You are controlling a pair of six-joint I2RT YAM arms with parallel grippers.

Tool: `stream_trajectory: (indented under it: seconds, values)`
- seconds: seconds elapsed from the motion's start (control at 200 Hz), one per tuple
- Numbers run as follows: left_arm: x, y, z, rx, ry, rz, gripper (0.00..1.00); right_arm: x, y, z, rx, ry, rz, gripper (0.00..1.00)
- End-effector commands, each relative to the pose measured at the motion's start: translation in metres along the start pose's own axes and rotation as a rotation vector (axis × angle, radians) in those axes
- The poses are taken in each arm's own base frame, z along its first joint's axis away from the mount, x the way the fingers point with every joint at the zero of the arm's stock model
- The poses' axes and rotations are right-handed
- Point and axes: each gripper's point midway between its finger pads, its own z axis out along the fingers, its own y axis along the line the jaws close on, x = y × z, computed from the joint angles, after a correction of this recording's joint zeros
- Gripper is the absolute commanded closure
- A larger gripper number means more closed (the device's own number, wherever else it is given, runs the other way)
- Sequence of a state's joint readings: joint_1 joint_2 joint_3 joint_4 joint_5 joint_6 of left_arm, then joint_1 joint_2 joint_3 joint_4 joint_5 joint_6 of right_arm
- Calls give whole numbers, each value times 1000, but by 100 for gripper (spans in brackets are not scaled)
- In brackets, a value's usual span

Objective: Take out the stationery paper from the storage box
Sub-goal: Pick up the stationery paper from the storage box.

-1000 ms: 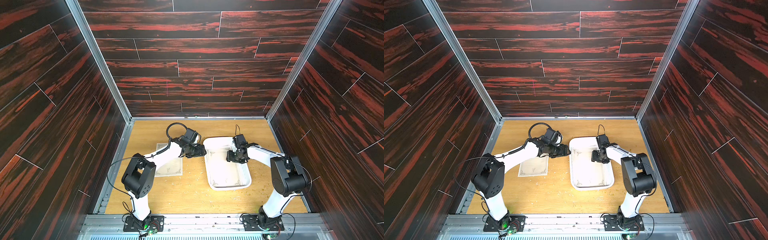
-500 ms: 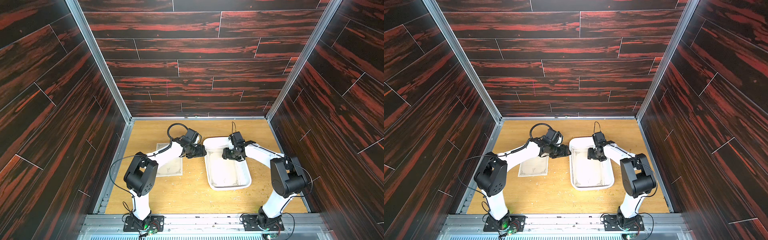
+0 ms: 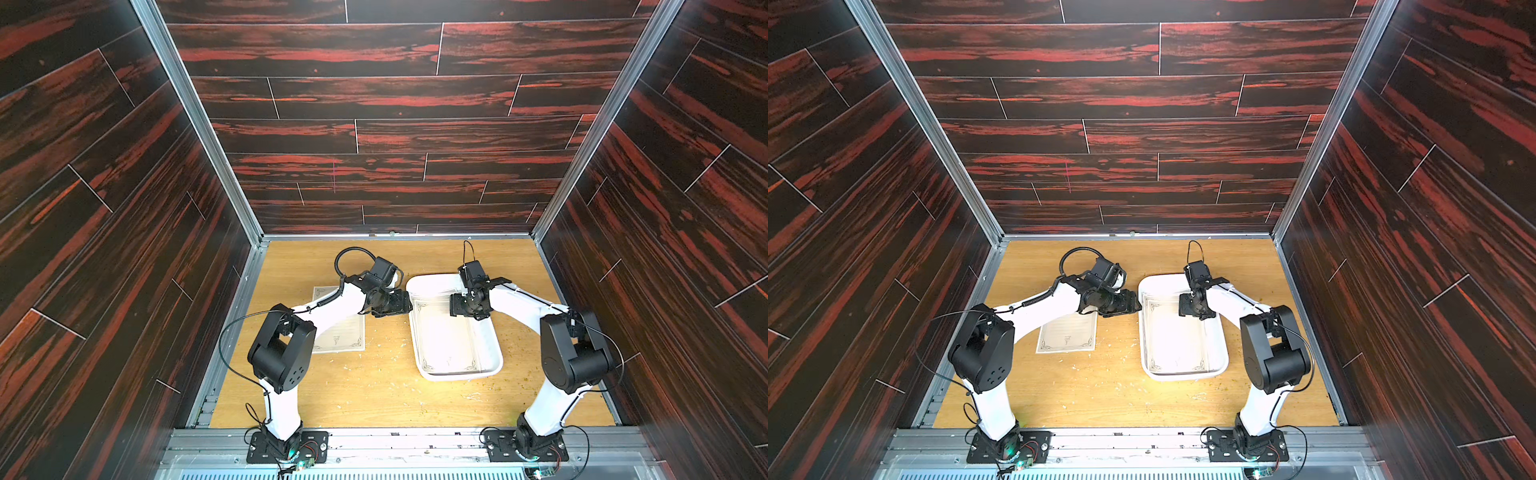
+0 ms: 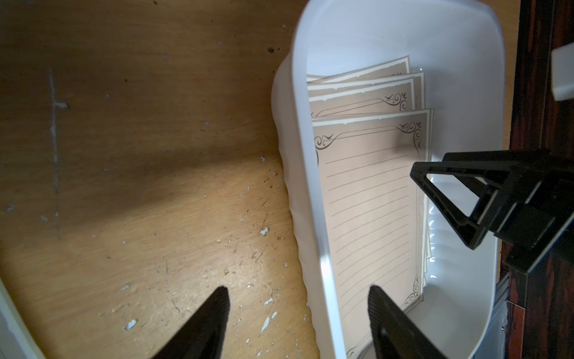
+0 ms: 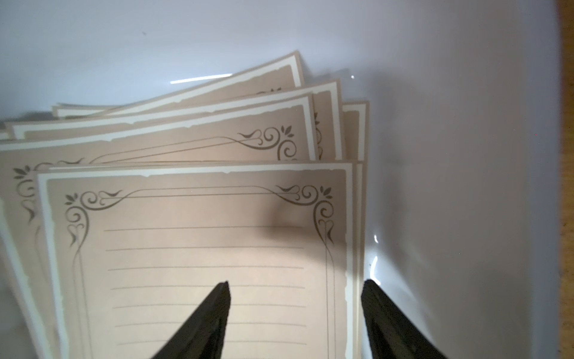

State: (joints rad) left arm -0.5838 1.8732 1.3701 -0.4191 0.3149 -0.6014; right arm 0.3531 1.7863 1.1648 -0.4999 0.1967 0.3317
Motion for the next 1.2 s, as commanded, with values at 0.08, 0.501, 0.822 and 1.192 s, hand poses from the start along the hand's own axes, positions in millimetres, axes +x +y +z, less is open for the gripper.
stream_trajectory:
  seconds: [0.08,0.501,0.822,1.192]
  values:
    - [3,-3,-2,2,15,7,27,-2,-3,6,14,13,-4,13]
    - [3,-4,0,5,18,6,27,-10,5,2,-28,-12,-10,26]
    - [2,-5,2,13,23,0,28,-7,3,10,-13,11,-18,25]
    - [3,-5,2,12,27,-2,28,-4,2,18,-10,31,-14,23]
